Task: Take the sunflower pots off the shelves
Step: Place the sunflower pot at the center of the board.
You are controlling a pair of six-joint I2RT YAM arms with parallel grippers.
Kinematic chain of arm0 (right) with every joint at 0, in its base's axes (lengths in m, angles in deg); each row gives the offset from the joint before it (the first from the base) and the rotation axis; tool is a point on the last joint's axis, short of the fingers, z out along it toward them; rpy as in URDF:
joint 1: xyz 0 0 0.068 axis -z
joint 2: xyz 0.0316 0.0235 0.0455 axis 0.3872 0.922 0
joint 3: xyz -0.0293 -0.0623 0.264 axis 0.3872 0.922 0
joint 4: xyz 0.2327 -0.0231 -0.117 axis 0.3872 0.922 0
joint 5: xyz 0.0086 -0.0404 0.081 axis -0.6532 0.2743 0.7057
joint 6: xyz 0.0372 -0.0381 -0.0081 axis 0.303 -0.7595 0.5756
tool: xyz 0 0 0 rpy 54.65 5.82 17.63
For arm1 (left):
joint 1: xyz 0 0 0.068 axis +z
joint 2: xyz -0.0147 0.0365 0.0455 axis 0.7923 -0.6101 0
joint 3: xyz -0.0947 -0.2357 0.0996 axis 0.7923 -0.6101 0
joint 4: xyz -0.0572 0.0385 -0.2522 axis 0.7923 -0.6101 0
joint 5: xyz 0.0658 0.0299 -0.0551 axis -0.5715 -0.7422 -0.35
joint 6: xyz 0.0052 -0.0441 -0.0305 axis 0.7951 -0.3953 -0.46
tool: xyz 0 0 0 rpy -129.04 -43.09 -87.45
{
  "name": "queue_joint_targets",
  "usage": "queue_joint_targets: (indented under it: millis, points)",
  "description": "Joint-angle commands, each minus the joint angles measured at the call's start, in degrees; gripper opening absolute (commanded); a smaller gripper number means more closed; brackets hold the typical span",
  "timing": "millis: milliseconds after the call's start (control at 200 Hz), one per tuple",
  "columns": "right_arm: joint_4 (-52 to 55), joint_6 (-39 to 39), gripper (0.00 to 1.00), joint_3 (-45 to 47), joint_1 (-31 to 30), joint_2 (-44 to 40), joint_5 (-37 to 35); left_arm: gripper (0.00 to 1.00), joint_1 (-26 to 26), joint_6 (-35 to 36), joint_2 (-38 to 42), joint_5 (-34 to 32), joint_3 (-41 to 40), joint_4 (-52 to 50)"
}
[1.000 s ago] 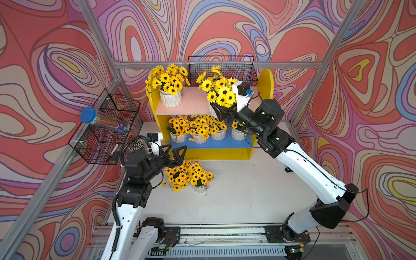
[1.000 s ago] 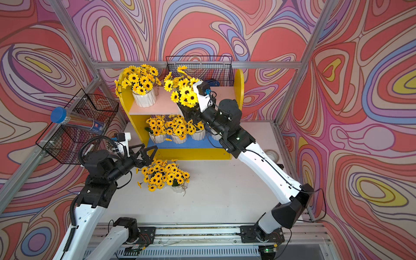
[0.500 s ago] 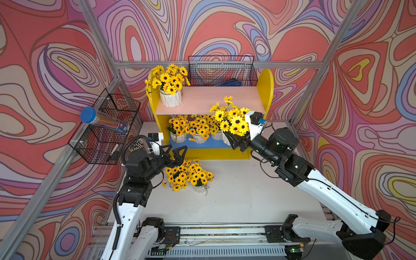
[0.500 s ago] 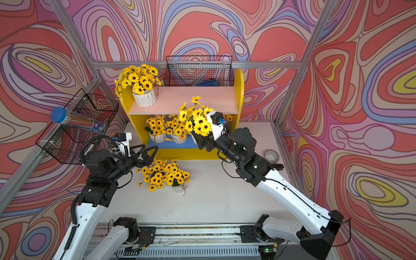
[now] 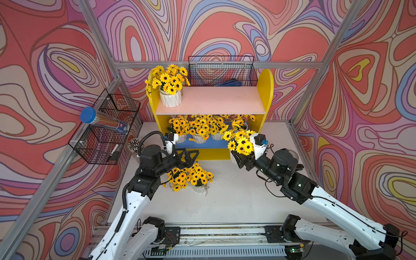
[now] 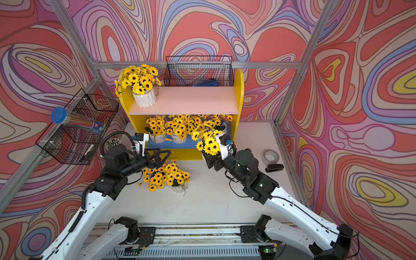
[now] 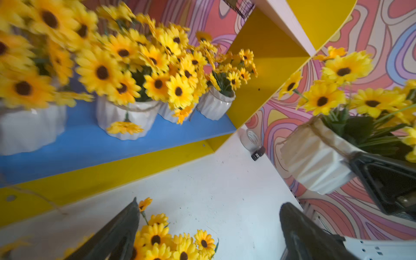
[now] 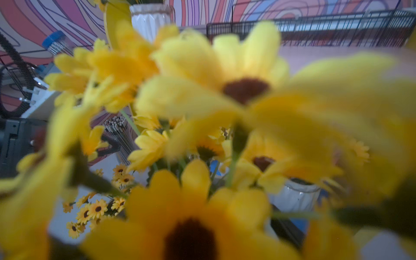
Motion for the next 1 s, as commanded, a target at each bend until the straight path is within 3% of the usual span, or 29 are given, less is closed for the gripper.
queue_joint_targets:
  millis: [0, 320, 636, 996]
  points:
    - [-7.0, 5.1, 0.00, 4.1, -0.1, -1.3, -1.4, 0.98, -4.7, 1.2, -1.0, 0.3, 1.8, -1.5]
    - [-16.9, 12.9, 0.00, 17.4, -0.1, 1.1, -0.4, 0.97, -16.9, 6.5, -5.6, 1.6, 4.2, -7.4]
    - [-26.3, 15.8, 0.00, 24.1, -0.1, 9.6, 0.1, 0.97, -17.2, 7.3, -4.8, 0.3, 4.2, -8.0]
    - [-41.2, 12.8, 0.00, 23.0, -1.6, 24.7, -1.4, 0.98, -17.2, 8.4, -4.3, -0.9, 4.5, -9.2]
